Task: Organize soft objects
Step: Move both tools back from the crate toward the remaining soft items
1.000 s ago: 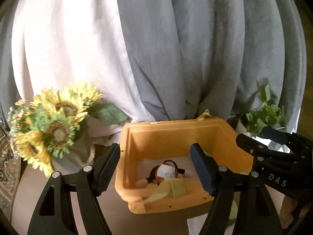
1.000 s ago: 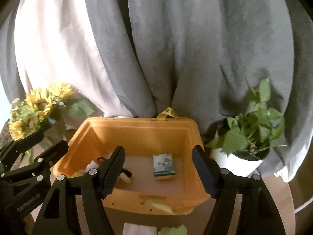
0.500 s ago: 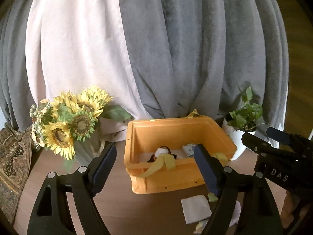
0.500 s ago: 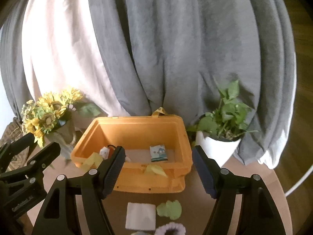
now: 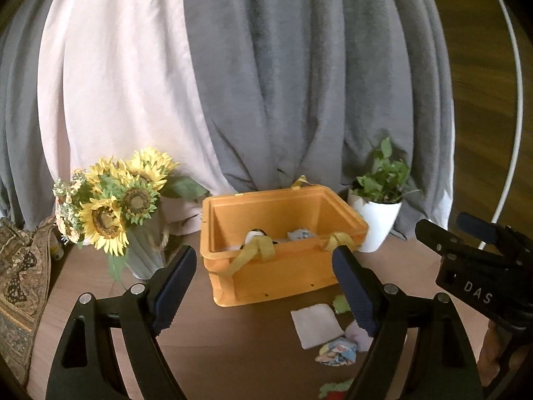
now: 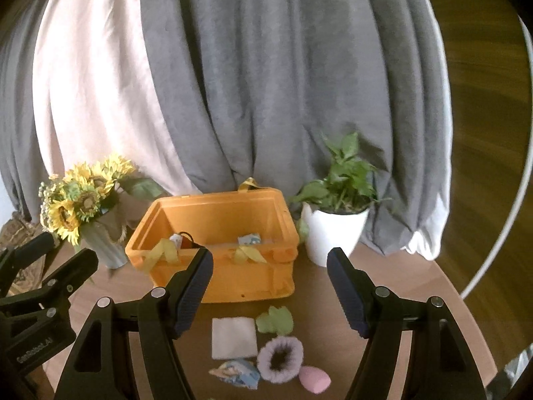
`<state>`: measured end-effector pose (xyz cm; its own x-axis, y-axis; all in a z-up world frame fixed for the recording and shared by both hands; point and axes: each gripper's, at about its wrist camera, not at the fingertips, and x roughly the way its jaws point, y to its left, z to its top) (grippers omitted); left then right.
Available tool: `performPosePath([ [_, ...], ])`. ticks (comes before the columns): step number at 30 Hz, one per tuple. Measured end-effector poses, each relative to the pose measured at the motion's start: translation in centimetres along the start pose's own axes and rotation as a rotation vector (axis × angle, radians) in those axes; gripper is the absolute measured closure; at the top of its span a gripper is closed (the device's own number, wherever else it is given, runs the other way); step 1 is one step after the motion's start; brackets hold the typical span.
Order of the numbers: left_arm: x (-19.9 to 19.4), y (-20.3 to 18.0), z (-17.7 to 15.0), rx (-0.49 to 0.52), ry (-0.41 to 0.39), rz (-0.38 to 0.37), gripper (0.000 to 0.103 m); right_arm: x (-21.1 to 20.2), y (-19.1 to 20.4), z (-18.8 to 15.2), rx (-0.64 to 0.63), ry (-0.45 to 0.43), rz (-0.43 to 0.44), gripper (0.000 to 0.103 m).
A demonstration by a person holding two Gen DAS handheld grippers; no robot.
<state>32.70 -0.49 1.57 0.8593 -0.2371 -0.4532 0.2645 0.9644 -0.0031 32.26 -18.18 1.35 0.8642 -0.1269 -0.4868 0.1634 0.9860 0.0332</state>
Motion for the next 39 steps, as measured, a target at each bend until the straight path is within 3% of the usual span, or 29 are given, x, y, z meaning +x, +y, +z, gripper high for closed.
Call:
performPosePath([
  [10,-1.7,-3.2,-1.8,-0.014,0.001,0.038,0.019,-2.5,-2.7,-1.7,0.008,-0.026,-0.004,0.031],
  [21,-3.8,-6.7,-4.3,-0.098,-0.020,0.136,0.019,-2.8,-6.3,-2.9,-0.049,-0.012,0.128,0.031],
  [26,-4.2,-8.6,-6.6,-0.106,0.009,0.191,0.018,-2.8,-7.5,-3.9,-0.067,-0.008,0.174,0.031],
  [39,-3.6,-12.1,-12.0,-0.106,0.082,0.244,0.018,0.1,-9.9,-9.1,-0.078,0.144,0.272,0.031],
])
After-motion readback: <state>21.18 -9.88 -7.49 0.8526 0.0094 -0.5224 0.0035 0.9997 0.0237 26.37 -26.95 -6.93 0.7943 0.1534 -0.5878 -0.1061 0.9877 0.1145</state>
